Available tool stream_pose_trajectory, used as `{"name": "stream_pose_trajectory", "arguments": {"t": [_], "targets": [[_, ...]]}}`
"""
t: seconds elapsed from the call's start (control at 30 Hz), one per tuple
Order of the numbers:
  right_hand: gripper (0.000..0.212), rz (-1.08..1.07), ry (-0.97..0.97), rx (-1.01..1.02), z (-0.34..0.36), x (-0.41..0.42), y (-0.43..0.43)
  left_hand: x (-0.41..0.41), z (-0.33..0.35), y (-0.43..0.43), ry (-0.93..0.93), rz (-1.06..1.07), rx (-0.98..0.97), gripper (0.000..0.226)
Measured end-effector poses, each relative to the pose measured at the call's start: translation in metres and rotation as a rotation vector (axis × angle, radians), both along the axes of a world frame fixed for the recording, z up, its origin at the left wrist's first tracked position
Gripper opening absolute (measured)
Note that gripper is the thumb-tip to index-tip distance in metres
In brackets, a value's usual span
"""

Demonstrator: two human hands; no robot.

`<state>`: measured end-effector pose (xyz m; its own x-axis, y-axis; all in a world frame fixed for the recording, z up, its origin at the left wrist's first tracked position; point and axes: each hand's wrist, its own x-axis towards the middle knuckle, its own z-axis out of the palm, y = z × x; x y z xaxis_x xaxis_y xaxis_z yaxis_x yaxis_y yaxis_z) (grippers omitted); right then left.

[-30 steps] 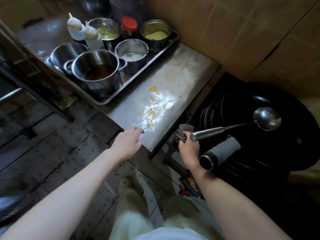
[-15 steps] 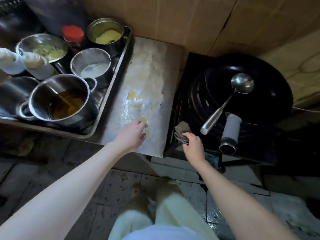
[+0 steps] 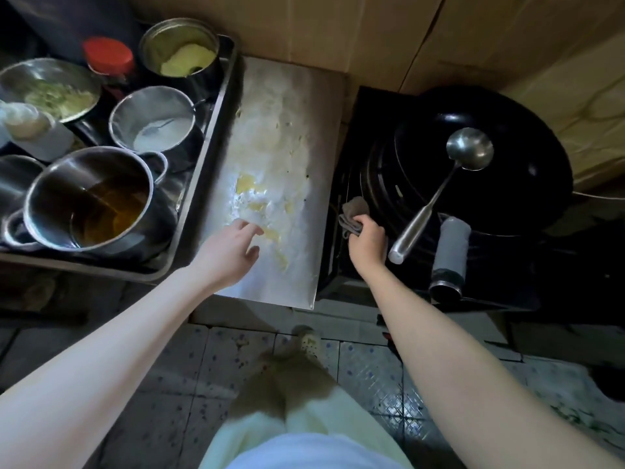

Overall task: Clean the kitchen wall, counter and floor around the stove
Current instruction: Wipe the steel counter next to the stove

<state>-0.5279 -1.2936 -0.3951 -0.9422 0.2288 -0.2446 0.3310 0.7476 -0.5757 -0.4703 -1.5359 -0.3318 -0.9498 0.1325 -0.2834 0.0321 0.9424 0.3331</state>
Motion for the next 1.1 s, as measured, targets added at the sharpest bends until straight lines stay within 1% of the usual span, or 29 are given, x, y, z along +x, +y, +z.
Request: {"name": "stream_pose_trajectory", "arguments": {"t": [0.23, 0.37, 0.53, 0.73, 0.83, 0.93, 1.1], "targets": [[0.04, 0.143, -0.022, -0.017, -0.006, 0.066, 0.005, -0.016, -0.012, 0.017, -0.047, -0.053, 0.0, 0.037], [0.04, 0.06, -0.077, -0.096, -0.004, 0.077, 0.013, -0.013, -0.016, 0.017, -0.069, -0.075, -0.031, 0.036], [0.035, -0.047, -0.029, -0.221, 0.007, 0.081, 0.007, -0.002, -0.016, 0.003, -0.069, -0.017, -0.027, 0.037], [0.037, 0.013, -0.015, -0.269, 0.014, 0.095, -0.022, 0.023, -0.016, -0.019, -0.025, 0.074, -0.012, 0.036], [0.039, 0.11, -0.057, -0.26, 0.012, 0.1, -0.041, 0.039, -0.015, -0.03, -0.013, 0.122, -0.01, 0.035], [0.04, 0.186, -0.101, -0.197, 0.004, 0.104, -0.063, 0.055, -0.013, -0.042, -0.004, 0.173, 0.009, 0.034], [0.038, 0.134, -0.056, -0.096, 0.002, 0.107, -0.096, 0.082, -0.009, -0.061, -0.008, 0.275, 0.057, 0.033]]}}
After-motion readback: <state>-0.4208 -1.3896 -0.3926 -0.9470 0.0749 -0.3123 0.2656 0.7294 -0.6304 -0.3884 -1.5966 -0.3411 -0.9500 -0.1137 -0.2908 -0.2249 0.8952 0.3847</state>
